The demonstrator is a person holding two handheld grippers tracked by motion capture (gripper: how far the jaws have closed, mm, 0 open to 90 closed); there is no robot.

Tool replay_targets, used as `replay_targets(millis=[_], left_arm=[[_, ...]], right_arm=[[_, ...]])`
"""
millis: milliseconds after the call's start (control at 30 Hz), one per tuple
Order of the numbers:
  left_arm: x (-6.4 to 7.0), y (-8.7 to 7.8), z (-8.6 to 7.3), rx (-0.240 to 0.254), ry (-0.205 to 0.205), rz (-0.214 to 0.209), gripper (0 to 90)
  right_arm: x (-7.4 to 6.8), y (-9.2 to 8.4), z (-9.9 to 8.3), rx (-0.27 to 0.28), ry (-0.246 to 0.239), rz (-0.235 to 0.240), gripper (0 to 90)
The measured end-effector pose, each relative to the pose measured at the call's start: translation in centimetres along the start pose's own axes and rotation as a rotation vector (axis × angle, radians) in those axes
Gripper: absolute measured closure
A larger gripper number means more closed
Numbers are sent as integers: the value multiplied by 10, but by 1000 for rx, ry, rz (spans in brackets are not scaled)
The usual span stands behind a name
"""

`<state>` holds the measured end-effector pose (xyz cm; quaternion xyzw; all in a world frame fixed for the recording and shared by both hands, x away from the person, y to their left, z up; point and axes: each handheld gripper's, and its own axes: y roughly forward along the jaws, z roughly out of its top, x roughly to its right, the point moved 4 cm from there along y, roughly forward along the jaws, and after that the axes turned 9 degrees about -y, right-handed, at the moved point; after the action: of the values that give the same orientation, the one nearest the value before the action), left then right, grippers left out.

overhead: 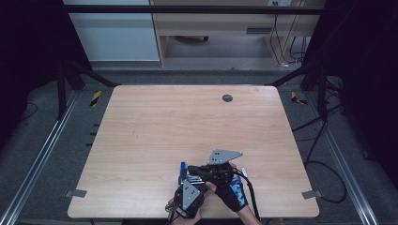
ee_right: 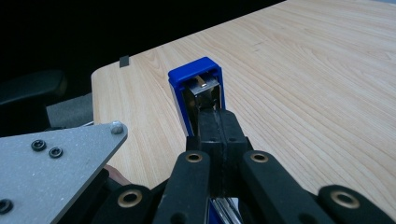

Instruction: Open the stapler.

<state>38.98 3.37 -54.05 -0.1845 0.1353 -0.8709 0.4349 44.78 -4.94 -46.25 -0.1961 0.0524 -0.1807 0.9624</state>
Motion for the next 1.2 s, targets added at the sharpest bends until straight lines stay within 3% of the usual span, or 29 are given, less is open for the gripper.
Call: replay_targets(millis=[67, 100, 167, 200, 500, 533, 567, 600, 1200], left_arm=[[-3, 0, 2, -1, 51, 0, 900], [0, 0, 0, 1, 0, 0, 900], [-3, 0, 2, 0, 49, 1, 900], [-3, 0, 1, 0, 49, 1, 900], [-2, 0, 1, 3, 40, 1, 900], [1, 0, -1, 5, 2, 1, 900], [-1, 0, 1, 4, 41, 1, 900], [1, 0, -1, 6, 3, 3, 900], [1, 0, -1, 14, 6, 12, 900]], right_arm=[[0, 2, 0, -10, -3, 2, 900], [0, 3, -1, -14, -2, 6, 900], [1, 4, -1, -20, -4, 9, 900], [1, 5, -1, -22, -2, 10, 900], [2, 6, -1, -30, 4, 21, 900], [2, 6, -1, -30, 5, 25, 900], [2, 8, -1, -33, 0, 25, 900], [1, 9, -1, -36, 2, 27, 900], [0, 20, 3, -41, -7, 58, 900]])
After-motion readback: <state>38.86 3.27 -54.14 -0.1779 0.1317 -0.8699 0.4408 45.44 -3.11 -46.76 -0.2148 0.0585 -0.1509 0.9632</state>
